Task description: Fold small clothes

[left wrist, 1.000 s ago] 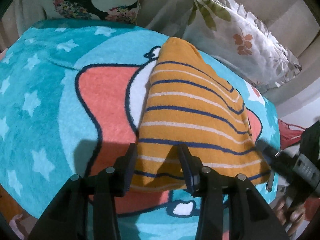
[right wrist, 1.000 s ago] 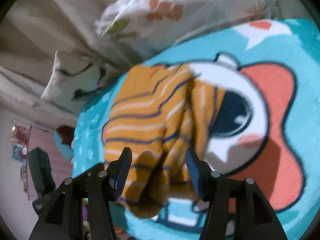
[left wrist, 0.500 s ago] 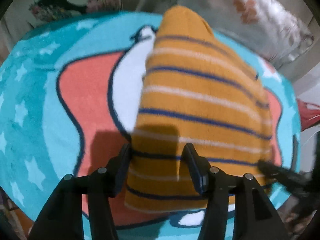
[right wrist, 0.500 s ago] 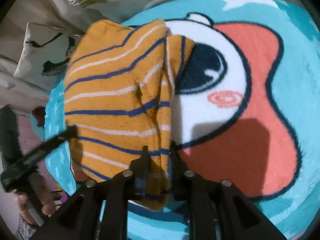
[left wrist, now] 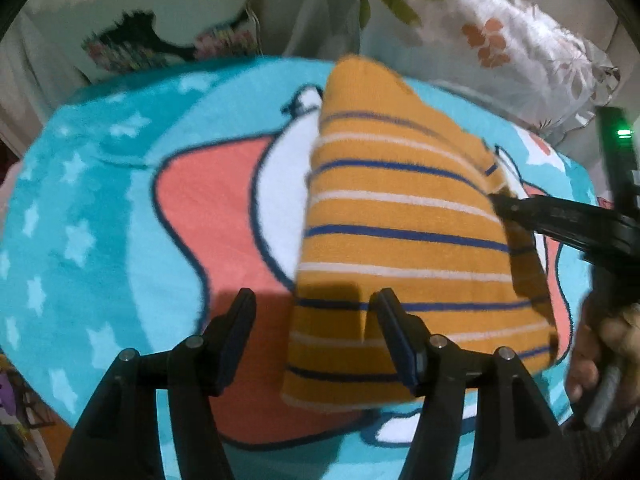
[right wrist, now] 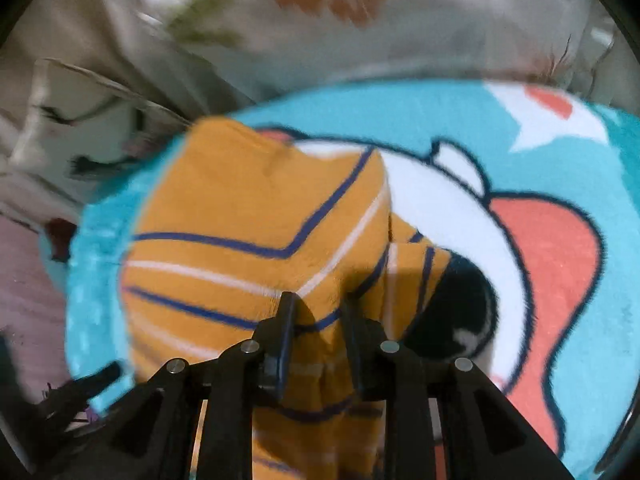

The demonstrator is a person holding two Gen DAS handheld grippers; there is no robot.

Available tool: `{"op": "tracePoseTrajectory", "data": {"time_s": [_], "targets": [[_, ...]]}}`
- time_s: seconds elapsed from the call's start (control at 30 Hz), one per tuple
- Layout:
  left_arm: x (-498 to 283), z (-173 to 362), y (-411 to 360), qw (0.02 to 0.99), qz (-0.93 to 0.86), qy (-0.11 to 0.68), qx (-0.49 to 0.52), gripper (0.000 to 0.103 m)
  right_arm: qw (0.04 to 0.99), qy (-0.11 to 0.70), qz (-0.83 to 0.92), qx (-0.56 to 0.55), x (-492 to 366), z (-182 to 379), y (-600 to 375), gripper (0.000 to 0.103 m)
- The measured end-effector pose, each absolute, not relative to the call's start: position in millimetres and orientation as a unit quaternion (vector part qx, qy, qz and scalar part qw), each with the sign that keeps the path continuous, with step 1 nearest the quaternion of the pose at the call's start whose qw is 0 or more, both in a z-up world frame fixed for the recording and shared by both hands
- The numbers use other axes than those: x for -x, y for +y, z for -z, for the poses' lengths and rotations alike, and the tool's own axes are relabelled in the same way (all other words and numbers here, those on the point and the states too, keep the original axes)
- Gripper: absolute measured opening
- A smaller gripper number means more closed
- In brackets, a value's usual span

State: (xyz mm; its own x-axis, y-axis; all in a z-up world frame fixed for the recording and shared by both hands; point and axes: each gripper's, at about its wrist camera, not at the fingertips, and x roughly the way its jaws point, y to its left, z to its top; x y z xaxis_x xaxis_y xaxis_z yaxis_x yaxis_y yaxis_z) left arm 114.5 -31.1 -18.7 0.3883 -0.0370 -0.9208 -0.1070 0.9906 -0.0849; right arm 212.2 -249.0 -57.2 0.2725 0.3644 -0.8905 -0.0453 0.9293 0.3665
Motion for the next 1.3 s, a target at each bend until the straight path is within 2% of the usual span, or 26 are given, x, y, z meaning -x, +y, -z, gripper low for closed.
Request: {"op": "tracePoseTrajectory", "data": {"time_s": [0.17, 0.3, 0.37, 0.47, 0.57, 0.7, 0.8, 0.87, 1.0, 1.1, 1.2, 1.3], "targets": [[-100.5, -13.8, -14.1, 0.858, -0.049, 0.508, 0.058, 0.064, 0.799, 0.569, -0.125, -0.148, -208.4, 30.0, -257.4, 0.027], [-91.5, -38.6, -6.7, 0.884, -0.081, 0.459, 0.049, 0.064, 0.828, 0.519, -0.154, -0.149, -177.9, -3.2, -246.7, 0.028], [-86.3, -55.2, -3.9, 0.899, -0.111, 0.422, 0.041, 0.072, 0.821, 0.521, -0.183, -0.148, -166.5, -0.6, -234.7, 0.028], [-72.9, -81.7, -0.3, 0.921, -0.143, 0.360, 0.033, 0.084, 0.798, 0.560, -0.188, -0.117, -164.3, 33.6, -215.1, 0.028], [-56.1, -106.9, -0.6, 0.938, -0.186, 0.292, 0.009, 0.101, 0.788, 0.563, -0.179, -0.173, -163.8, 43.5, -236.7, 0.027], [-32.9, -137.4, 1.6, 0.953, -0.208, 0.221, 0.002, 0.103, 0.796, 0.557, -0.167, -0.167, -148.6, 30.5, -247.3, 0.027], [-23.2, -151.6, 3.5, 0.960, -0.184, 0.210, 0.017, 0.103, 0.819, 0.533, -0.170, -0.125, -125.5, 15.1, -236.9, 0.032], [-20.4, -157.7, 4.3, 0.960, -0.170, 0.219, 0.025, 0.103, 0.815, 0.544, -0.175, -0.097, -118.5, 21.3, -229.4, 0.038], [-20.0, -159.4, 2.7, 0.949, -0.152, 0.275, 0.038, 0.103, 0.801, 0.565, -0.158, -0.119, -115.6, 42.8, -238.2, 0.039], [-17.5, -155.7, -1.1, 0.942, -0.128, 0.307, 0.043, 0.103, 0.804, 0.564, -0.155, -0.109, -107.9, 37.8, -244.2, 0.039], [-14.4, -148.2, -4.8, 0.936, -0.100, 0.333, 0.049, 0.103, 0.815, 0.561, -0.124, -0.080, -95.3, 32.9, -249.3, 0.045], [-13.5, -139.0, -9.6, 0.932, -0.075, 0.352, 0.048, 0.103, 0.818, 0.555, -0.116, -0.095, -81.2, 28.3, -259.8, 0.045]]}}
